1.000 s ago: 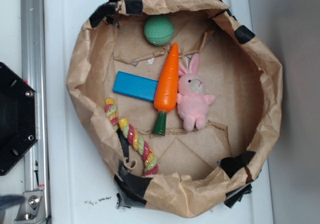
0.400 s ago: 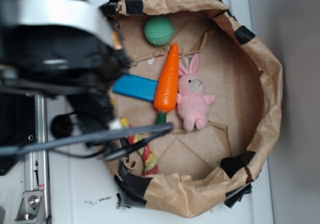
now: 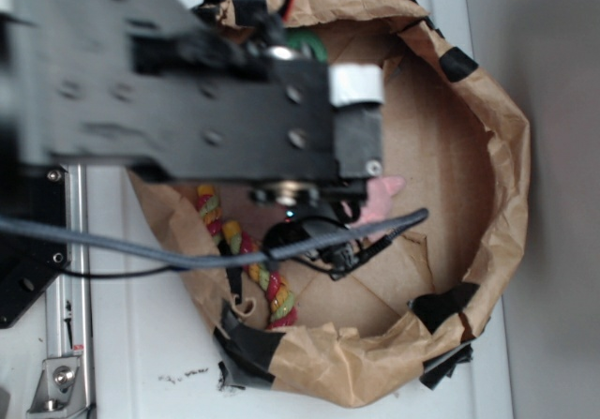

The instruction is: Grab the carrot.

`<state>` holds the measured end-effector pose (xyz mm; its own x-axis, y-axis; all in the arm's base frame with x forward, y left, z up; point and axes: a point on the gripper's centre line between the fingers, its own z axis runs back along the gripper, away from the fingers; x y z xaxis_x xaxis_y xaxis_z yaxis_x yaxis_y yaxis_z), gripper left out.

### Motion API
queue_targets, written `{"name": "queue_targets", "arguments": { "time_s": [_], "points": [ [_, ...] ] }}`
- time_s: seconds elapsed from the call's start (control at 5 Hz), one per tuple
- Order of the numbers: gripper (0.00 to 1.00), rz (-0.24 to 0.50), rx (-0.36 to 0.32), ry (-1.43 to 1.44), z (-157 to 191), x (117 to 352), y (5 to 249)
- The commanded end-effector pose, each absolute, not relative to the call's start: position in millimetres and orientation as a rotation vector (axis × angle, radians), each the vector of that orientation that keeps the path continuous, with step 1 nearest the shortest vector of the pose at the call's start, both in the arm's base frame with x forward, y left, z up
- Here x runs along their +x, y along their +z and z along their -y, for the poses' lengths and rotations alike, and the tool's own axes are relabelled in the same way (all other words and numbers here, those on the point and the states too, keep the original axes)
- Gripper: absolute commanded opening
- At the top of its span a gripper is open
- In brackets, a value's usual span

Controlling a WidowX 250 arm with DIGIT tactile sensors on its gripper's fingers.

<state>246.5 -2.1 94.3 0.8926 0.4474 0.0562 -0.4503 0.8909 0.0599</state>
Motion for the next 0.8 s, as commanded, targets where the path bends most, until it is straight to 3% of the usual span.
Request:
{"name": "queue_targets", "arguments": {
  "time_s": [0.0, 0.2, 0.4, 0.6],
  "points": [
    [1.00, 0.046, 0.143, 0.483, -13.6, 279.4, 57.3],
    [1.00, -0.051, 0.146, 0.450, -22.5, 271.1, 19.1],
    [0.94, -0.121, 0.095, 0.381, -24.7, 263.6, 4.1],
    [0.00, -0.118, 0.079, 0.363, -28.1, 256.6, 21.8]
  ]
}}
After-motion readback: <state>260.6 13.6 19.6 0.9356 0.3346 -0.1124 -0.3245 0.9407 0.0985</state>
